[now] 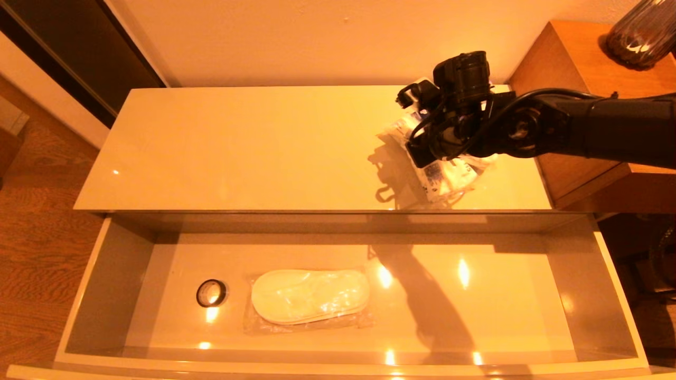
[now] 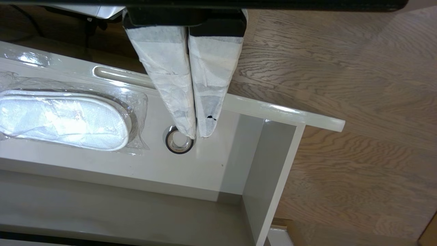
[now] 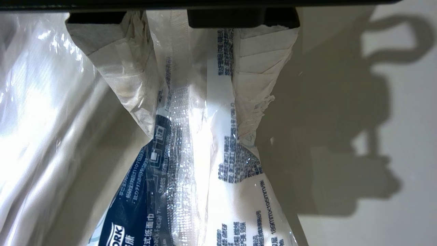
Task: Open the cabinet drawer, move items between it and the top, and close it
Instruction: Place the tissue on the table
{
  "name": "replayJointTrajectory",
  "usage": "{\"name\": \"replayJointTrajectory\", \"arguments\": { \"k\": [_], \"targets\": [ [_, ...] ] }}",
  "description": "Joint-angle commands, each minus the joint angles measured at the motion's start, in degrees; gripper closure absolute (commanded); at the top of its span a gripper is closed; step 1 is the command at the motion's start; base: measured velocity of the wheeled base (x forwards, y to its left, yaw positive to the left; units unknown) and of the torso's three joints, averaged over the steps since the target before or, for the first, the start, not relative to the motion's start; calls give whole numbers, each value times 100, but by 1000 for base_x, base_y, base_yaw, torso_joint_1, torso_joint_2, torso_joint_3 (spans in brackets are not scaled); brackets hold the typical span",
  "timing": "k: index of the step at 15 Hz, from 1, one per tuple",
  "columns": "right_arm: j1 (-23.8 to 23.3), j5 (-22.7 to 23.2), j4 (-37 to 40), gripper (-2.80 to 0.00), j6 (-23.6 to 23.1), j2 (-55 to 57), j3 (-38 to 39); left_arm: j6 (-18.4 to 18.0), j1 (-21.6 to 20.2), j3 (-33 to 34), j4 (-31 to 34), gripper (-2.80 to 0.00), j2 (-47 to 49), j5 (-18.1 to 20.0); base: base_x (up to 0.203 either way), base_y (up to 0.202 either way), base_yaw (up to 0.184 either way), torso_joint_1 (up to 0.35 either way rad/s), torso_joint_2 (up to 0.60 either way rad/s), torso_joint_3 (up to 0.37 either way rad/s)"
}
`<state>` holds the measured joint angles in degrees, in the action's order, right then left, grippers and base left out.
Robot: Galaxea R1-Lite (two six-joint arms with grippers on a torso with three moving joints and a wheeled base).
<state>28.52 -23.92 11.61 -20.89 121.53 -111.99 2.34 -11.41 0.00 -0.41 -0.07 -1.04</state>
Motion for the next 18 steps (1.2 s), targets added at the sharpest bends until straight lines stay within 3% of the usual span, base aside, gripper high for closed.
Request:
{"name": "replayJointTrajectory", "arguments": {
  "k": [1,6,9,10,12,15,18],
  "targets": [
    [57,-65,-40,0,-55,217,7,3,-2,9,-2,0,-222,-2,0,0,0,0,0,0],
    [22,-255,124,0,9,-91,35,3,-2,14,-2,0,-222,-2,0,0,0,0,0,0],
    [14,-289,1098,0,313,-701,45,3,-2,9,-2,0,-222,-2,0,0,0,0,0,0],
    [13,-331,1357,-280,510,-845,49,3,-2,9,-2,0,-222,-2,0,0,0,0,0,0],
    [13,-437,1440,-280,753,-895,47,3,-2,9,-2,0,-222,-2,0,0,0,0,0,0],
    [13,-455,1161,-280,738,-843,46,3,-2,9,-2,0,-222,-2,0,0,0,0,0,0],
    [22,-610,1405,-280,747,-1119,61,3,-2,9,-2,0,-222,-2,0,0,0,0,0,0]
  ]
}}
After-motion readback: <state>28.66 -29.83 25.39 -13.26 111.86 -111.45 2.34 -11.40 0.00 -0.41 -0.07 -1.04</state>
